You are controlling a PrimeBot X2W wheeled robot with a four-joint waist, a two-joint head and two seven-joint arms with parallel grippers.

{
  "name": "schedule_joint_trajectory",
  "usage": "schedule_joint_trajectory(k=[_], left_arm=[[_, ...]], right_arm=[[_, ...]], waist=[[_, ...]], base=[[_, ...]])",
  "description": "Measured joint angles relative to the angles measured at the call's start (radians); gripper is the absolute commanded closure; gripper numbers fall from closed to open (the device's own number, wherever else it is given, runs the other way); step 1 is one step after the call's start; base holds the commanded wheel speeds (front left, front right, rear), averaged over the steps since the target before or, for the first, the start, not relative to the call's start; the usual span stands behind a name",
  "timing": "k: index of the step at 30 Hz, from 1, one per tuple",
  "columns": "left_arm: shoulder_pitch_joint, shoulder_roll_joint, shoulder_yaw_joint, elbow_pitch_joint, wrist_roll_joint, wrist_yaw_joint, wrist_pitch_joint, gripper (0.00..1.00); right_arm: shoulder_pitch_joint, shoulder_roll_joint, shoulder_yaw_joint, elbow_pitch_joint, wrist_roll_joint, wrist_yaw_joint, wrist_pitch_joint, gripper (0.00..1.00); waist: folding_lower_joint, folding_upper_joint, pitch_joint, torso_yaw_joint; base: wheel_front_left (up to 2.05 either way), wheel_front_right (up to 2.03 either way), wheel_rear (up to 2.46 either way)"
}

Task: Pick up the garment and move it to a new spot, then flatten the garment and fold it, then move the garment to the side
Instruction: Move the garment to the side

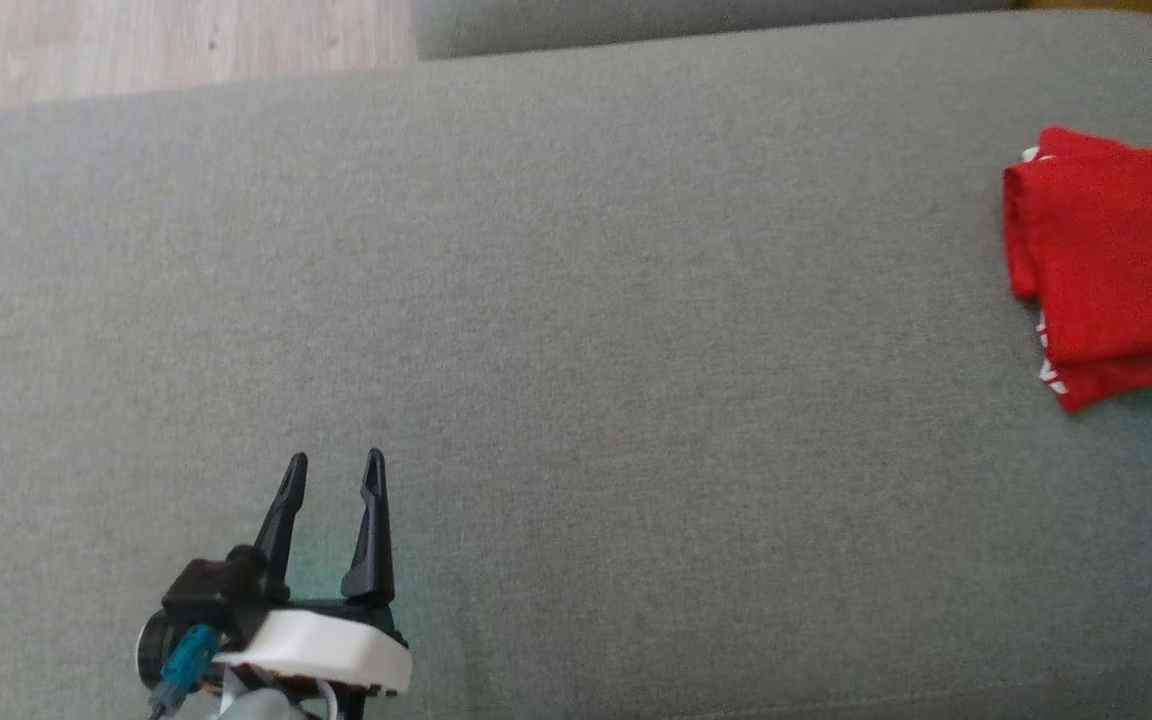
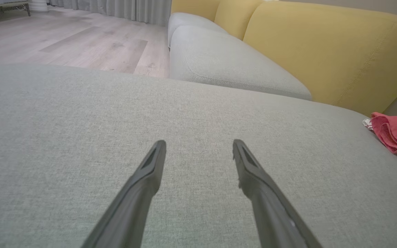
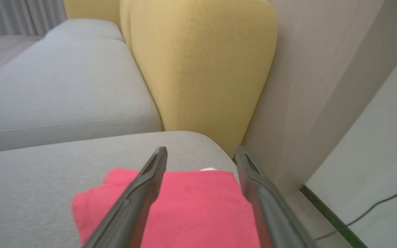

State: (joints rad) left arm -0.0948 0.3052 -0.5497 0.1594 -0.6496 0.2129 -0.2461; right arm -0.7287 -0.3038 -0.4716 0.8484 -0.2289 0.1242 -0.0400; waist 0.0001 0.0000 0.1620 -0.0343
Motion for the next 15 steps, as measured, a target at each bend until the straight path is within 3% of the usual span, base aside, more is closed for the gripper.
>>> schedule_joint_trajectory(k=[8,15], left_arm=[[0.044,0.001,0.012,-0.003,-0.02,0.009,0.0,0.0],[0.11,0.003,0.042,-0.001,-0.049,0.026,-0.001,0.0]], right_arm=[[0.016,0.07,0.2,-0.059,0.082,0.0,-0.053,0.0],[0.213,0.143,0.348,-0.196,0.202,0.0,-0.07,0.0]], waist=[[-0.0001,0.0,-0.098,-0.012],[-0.0003,0.0,-0.191,0.0]], base=[[0.0,0.0,0.0],[0.0,0.0,0.0]])
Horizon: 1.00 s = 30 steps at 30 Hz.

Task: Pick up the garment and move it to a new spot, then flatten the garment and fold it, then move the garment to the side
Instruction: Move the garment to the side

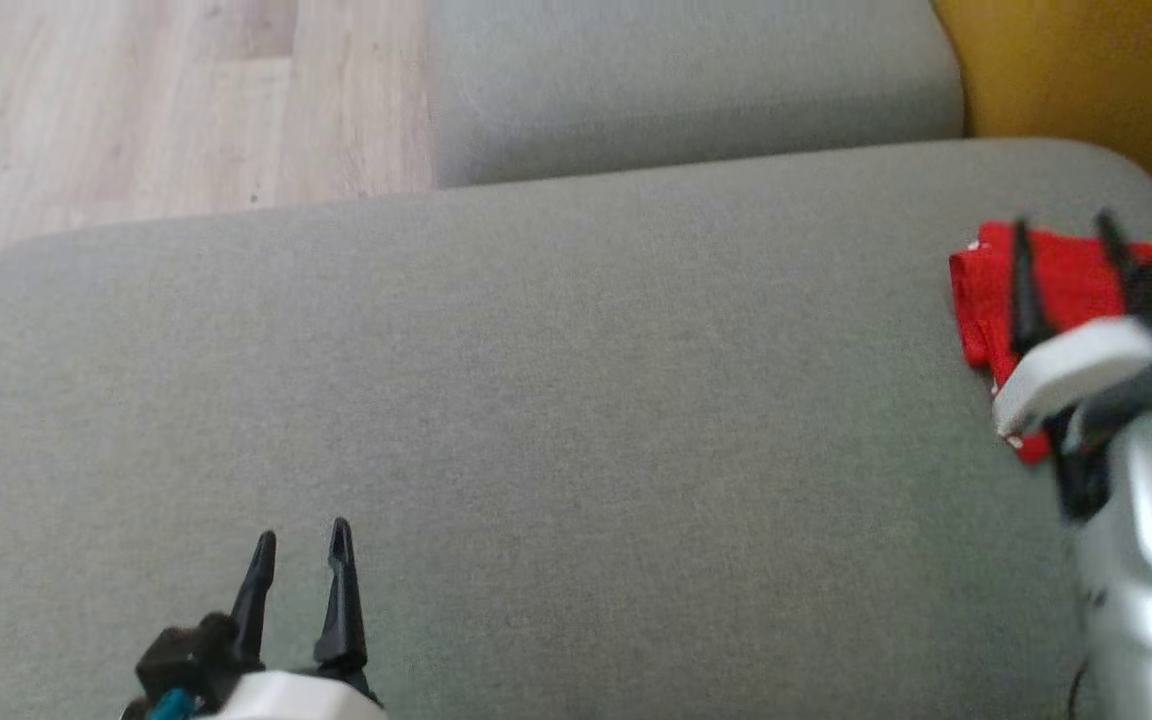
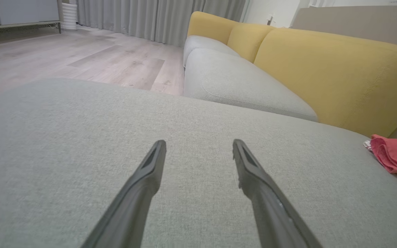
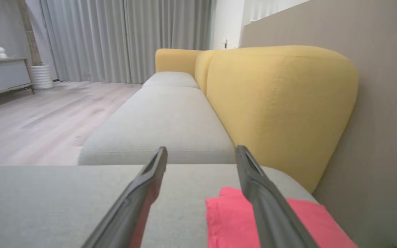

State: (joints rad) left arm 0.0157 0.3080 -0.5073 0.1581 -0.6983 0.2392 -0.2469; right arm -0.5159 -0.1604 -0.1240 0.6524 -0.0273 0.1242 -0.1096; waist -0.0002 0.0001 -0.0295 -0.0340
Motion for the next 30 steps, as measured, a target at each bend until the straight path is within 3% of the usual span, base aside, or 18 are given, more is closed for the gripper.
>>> schedule_joint_trajectory(k=[7,13,20,30], left_arm=[[0.051,-0.002,0.028,0.018,-0.002,0.0,-0.001,0.0],[0.108,-0.006,0.038,0.019,0.005,-0.001,-0.002,0.0],[0.116,-0.012,0.03,0.014,0.032,-0.003,-0.002,0.0],[0.115,-0.022,0.023,0.023,0.047,-0.019,-0.002,0.0]], right_arm=[[0.288,0.095,0.081,-0.188,0.087,0.0,-0.018,0.0],[0.483,0.114,0.135,-0.314,0.15,0.0,-0.033,0.0],[0.6,0.115,0.164,-0.389,0.225,0.0,-0.05,0.0],[0.682,0.116,0.171,-0.463,0.22,0.0,-0.058,0.0]], waist=[[0.0,0.0,-0.046,0.053],[-0.0001,0.0,-0.068,0.089],[0.0001,0.0,-0.083,0.118],[0.0002,0.0,-0.093,0.119]], base=[[0.0,0.0,0.0],[0.0,0.0,0.0],[0.0,0.0,0.0],[0.0,0.0,0.0]])
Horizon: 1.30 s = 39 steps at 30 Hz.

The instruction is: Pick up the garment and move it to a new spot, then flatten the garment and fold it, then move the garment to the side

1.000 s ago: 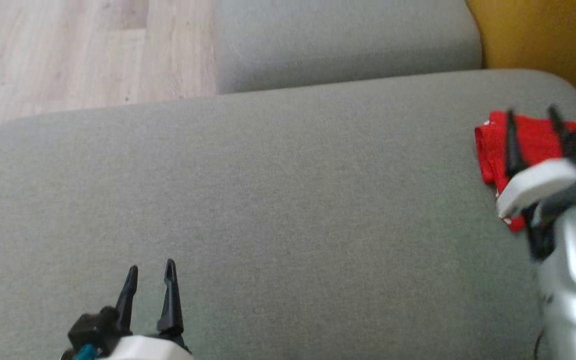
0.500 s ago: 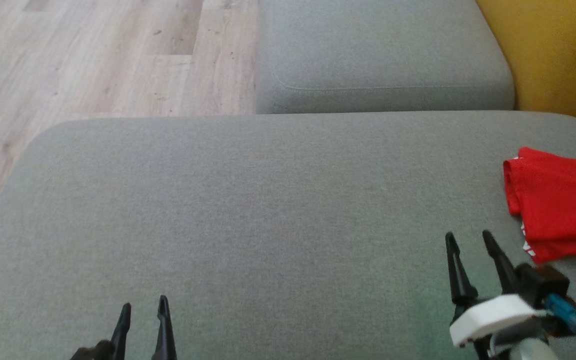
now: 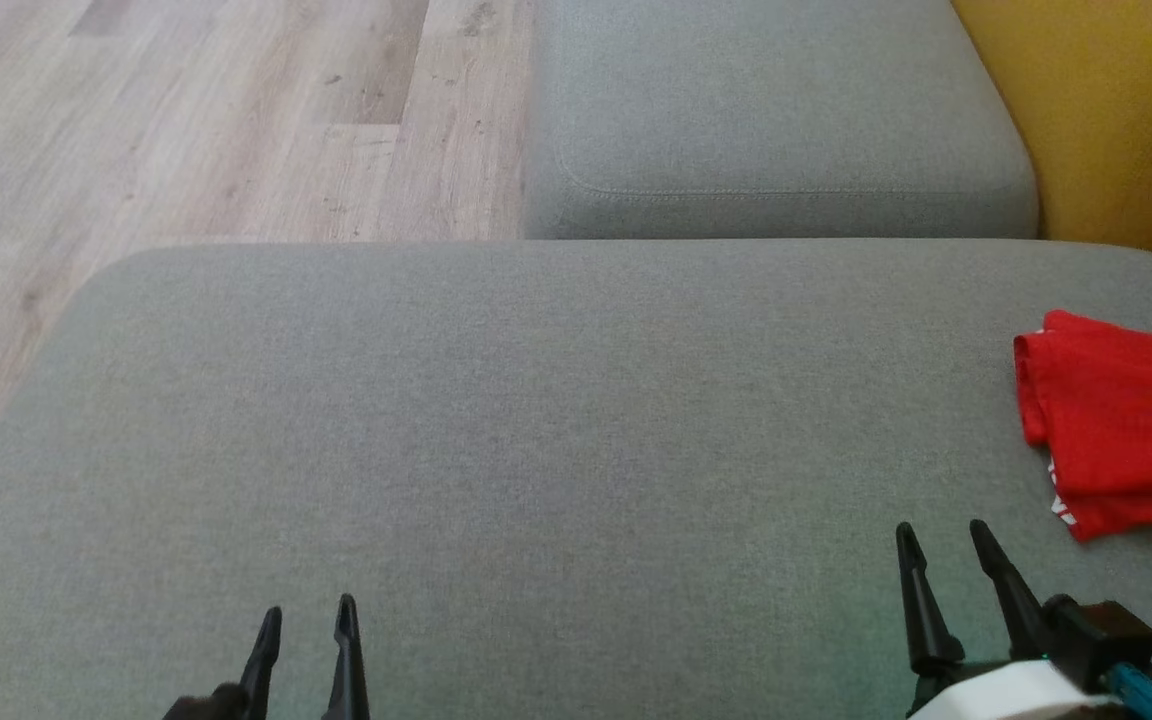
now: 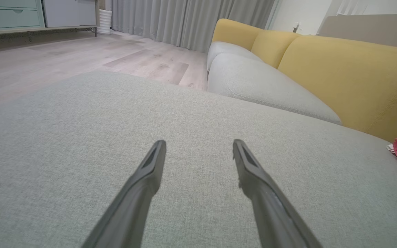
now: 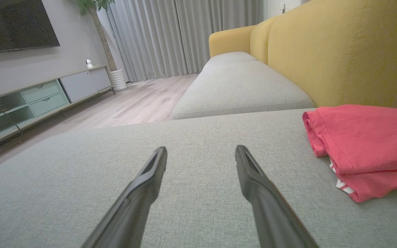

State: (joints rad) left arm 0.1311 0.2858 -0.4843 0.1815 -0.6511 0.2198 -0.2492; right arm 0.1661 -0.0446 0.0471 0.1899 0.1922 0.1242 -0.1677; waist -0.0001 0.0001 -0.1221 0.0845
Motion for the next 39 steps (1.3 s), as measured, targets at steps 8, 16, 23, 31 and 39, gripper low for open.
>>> schedule_joint_trajectory(k=[8,16,23,31,39], left_arm=[[-0.001,-0.002,0.002,0.01,0.001,-0.001,0.0,0.0],[-0.003,-0.006,0.002,0.012,0.003,-0.002,0.0,0.0],[0.011,-0.015,-0.005,0.05,0.009,-0.009,0.002,1.0],[0.037,-0.028,0.007,0.073,-0.044,-0.026,0.021,1.0],[0.031,-0.042,0.04,0.074,-0.107,-0.045,0.043,1.0]], right_arm=[[0.014,0.0,-0.001,-0.022,0.0,0.0,0.001,0.0],[0.014,0.0,0.0,-0.022,0.006,0.0,0.001,0.0],[0.019,0.0,0.005,0.031,0.009,0.0,0.001,1.0],[0.041,0.001,0.005,0.058,0.085,0.0,0.011,1.0],[0.028,0.001,0.0,0.058,0.179,0.0,0.027,1.0]], waist=[[0.0,0.0,0.003,-0.006],[0.0001,0.0,0.007,-0.006],[0.0001,0.0,0.01,-0.006],[0.0002,0.0,0.018,-0.01],[0.0002,0.0,0.025,-0.015]], base=[[0.0,0.0,0.0],[0.0,0.0,0.0],[0.0,0.0,0.0],[0.0,0.0,0.0],[0.0,0.0,0.0]])
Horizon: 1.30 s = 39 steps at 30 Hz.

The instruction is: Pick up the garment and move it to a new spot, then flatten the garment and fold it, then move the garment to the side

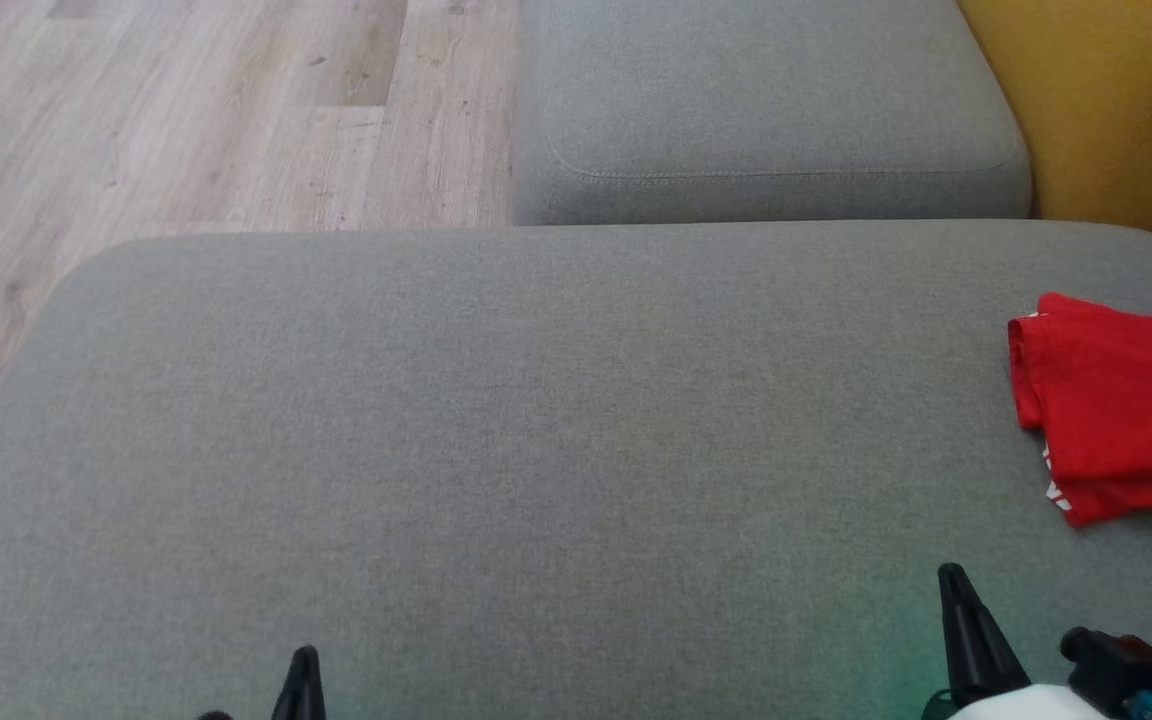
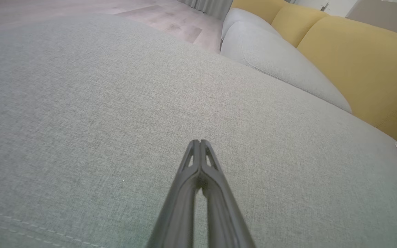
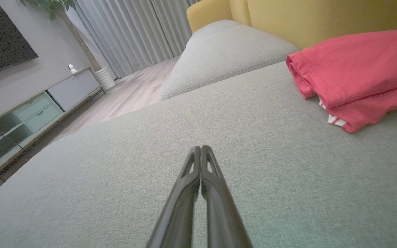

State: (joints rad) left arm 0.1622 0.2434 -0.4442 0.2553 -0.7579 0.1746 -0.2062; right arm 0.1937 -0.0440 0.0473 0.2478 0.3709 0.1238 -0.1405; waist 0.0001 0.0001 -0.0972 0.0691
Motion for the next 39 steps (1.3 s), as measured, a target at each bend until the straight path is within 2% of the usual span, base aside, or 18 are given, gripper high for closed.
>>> schedule_joint_trajectory(k=[39], left_arm=[[-0.067,-0.066,0.182,0.007,-0.304,-0.106,0.11,1.0]], right_arm=[[-0.082,-0.001,-0.05,0.01,0.45,0.0,0.076,1.0]], waist=[[0.0,0.0,0.036,-0.025]], base=[[0.0,0.0,0.0]])
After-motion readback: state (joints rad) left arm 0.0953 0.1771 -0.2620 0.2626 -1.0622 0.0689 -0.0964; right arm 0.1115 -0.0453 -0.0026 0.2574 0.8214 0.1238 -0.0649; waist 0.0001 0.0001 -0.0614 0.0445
